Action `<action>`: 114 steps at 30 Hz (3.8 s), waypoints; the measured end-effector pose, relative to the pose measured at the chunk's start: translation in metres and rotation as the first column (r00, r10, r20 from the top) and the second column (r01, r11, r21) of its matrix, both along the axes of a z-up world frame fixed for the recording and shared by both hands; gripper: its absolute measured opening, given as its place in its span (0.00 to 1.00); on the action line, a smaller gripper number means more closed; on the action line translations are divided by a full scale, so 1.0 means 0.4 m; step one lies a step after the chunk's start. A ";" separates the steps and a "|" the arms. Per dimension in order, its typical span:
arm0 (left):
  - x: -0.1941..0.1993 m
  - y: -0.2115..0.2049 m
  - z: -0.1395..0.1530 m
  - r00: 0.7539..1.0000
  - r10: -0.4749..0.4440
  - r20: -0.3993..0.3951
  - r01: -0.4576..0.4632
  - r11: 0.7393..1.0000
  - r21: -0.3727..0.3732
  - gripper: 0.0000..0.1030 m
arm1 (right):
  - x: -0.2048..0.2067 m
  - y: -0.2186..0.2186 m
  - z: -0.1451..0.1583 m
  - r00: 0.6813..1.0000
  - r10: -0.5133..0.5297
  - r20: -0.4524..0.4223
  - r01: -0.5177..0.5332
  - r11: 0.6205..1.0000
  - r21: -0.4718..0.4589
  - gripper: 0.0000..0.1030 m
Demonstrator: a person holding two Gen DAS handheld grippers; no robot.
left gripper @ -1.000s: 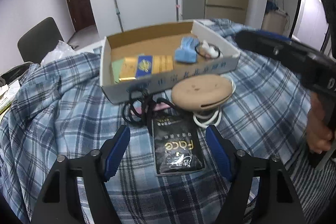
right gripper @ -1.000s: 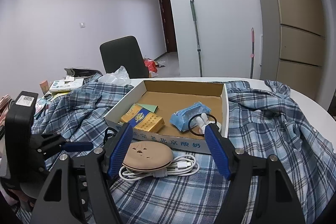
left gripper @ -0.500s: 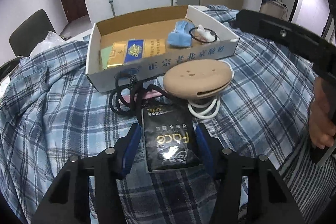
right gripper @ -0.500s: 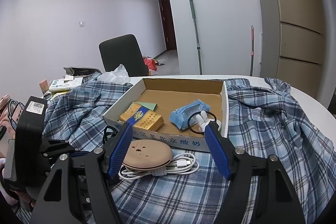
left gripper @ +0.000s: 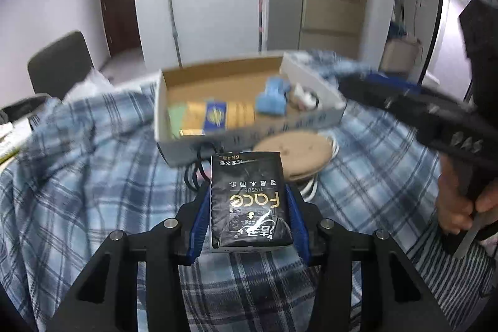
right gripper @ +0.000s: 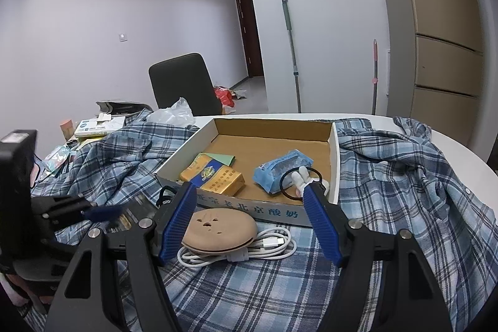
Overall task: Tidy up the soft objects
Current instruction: 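Grasp the black 'Face' packet with the left gripper and lift it, then grasp the beige round cable case with the right gripper, then carry the black packet and beige case over the box and open both grippers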
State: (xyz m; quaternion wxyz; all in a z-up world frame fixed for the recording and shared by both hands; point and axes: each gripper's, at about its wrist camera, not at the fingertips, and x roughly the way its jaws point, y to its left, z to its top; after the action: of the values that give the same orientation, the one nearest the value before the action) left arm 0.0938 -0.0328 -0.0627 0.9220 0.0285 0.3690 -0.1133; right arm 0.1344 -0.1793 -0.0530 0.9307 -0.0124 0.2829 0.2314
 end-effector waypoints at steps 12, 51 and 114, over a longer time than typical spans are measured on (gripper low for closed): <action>-0.028 0.094 0.076 0.978 0.107 0.180 -0.079 0.984 -0.158 0.47 | 0.040 0.083 -0.041 0.966 0.170 -0.197 -0.187 0.980 -0.070 0.88; -0.052 0.101 0.088 0.962 0.128 0.242 -0.098 0.986 -0.134 0.47 | 0.014 0.071 -0.042 0.964 0.187 -0.189 -0.217 0.964 -0.155 0.79; 0.267 0.092 0.051 0.882 0.151 0.447 -0.108 0.987 -0.120 0.87 | 0.302 0.096 -0.029 0.989 -0.011 0.148 0.026 0.995 -0.099 0.94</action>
State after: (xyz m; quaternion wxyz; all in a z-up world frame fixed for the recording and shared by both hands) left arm 0.2004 0.0038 -0.0424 0.9886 -0.0126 0.1386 -0.0583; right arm 0.2552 -0.1409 -0.0645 0.9494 -0.0737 0.2249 0.2065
